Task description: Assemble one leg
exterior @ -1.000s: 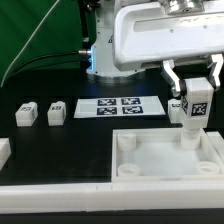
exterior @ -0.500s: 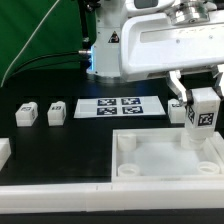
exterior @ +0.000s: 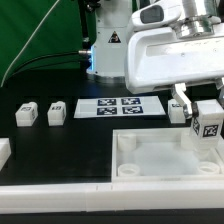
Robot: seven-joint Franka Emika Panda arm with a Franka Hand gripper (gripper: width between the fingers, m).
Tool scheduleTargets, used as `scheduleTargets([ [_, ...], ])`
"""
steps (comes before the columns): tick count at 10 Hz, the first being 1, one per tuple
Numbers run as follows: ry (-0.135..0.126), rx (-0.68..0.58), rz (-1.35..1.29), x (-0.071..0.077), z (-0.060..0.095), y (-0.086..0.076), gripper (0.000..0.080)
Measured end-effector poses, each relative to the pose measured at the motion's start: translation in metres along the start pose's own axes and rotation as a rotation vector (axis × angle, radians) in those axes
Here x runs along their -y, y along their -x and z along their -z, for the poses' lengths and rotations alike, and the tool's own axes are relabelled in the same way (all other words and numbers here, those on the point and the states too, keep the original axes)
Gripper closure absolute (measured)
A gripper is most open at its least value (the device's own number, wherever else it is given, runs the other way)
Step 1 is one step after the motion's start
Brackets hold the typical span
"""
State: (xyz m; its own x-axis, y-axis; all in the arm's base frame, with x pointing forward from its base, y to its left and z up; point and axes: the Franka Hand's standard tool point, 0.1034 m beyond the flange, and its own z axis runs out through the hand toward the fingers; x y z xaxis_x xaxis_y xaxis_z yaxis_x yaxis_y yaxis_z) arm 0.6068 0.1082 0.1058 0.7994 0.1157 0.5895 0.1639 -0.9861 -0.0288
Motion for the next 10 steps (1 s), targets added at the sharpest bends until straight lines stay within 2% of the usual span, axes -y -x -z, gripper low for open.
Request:
scheduleTargets([
  [8,-0.003,0.010,-0.005,-0.0014,-0.0093,-0.0048,0.0505],
  [10,-0.001,-0.025,-0.005,0.0000,-0.0124,-0.0073,0.0505],
])
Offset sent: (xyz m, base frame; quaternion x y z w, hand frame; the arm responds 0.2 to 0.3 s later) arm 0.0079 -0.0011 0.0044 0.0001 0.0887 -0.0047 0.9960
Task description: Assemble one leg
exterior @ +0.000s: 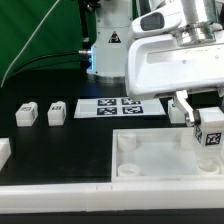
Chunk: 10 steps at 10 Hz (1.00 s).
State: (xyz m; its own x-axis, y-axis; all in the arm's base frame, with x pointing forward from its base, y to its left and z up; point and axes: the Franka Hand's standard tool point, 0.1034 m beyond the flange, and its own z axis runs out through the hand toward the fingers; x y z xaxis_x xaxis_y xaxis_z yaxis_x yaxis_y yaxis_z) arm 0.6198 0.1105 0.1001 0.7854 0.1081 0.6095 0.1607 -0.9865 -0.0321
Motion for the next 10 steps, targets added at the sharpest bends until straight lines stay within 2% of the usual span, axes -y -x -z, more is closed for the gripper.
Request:
scheduleTargets([
  [3,-0.010,0.028,0.001,0.005,-0.005,0.003,0.0505],
  [7,-0.006,0.009,0.001,0.005,-0.007,0.009,0.0505],
  [8,-0.001,-0.015,0.002,0.005,-0.006,0.012,0.0505],
  [10,-0.006,0.030,-0.001,0.007,-0.005,0.022,0.0505],
])
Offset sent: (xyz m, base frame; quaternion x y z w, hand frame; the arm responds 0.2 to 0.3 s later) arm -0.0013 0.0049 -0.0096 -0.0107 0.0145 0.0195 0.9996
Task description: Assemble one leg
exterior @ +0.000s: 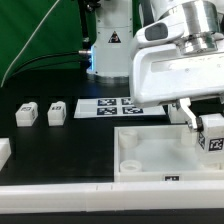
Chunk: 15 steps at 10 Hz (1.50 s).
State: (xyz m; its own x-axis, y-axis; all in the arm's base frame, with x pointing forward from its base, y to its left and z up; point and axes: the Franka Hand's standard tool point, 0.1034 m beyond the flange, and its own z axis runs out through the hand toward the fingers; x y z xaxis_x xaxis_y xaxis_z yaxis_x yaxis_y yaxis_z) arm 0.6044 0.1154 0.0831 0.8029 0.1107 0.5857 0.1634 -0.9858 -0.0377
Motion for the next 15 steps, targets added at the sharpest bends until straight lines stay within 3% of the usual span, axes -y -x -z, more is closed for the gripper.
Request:
scheduleTargets([
  [4,-0.002,0.025,0.000,-0.002,0.001,0.002,0.0505],
  [6,-0.004,0.046,-0.001,-0.003,0.000,0.005,0.0260],
  [7,-0.004,0.048,0.000,-0.003,0.000,0.005,0.0260],
  [8,-0.004,0.050,0.001,-0.004,0.000,0.006,0.0173],
  [11,-0.004,0.067,0.005,-0.008,0.005,0.002,0.0151],
  [15,-0.015,0.152,-0.004,-0.019,0.040,-0.023,0.0150],
])
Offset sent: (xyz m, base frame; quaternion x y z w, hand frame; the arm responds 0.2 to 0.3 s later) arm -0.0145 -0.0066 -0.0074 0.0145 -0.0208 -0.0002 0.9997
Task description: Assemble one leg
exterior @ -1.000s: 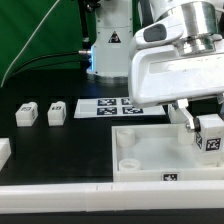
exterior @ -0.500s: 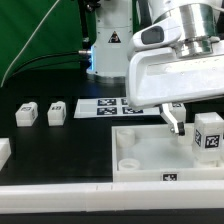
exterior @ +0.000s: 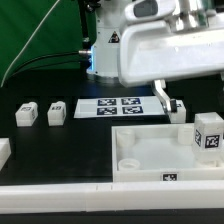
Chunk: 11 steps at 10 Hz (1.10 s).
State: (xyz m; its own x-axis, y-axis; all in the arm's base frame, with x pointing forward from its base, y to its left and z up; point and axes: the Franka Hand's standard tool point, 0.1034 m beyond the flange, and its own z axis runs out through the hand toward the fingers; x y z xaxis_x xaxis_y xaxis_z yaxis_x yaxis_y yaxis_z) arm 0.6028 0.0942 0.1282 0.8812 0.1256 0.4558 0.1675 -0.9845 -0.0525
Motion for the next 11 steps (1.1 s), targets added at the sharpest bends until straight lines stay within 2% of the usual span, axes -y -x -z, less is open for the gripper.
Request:
scheduleTargets([
  [3,-0.009,0.037,0.000,0.002,-0.003,0.004,0.0150],
  [4,-0.027,0.117,-0.006,0.006,-0.005,0.011,0.0150],
  [5,-0.057,0.256,-0.017,0.011,-0.004,0.014,0.0150],
  [7,-0.086,0.413,-0.033,0.008,-0.004,0.008,0.0150],
  [8,-0.112,0.546,-0.042,0.011,-0.003,0.015,0.0150],
  [9,-0.135,0.629,-0.042,0.012,-0.004,0.010,0.0150],
  [10,-0.138,0.628,-0.043,0.012,-0.008,0.004,0.0150],
  [11,-0.139,0.629,-0.044,0.012,-0.008,0.006,0.0150],
])
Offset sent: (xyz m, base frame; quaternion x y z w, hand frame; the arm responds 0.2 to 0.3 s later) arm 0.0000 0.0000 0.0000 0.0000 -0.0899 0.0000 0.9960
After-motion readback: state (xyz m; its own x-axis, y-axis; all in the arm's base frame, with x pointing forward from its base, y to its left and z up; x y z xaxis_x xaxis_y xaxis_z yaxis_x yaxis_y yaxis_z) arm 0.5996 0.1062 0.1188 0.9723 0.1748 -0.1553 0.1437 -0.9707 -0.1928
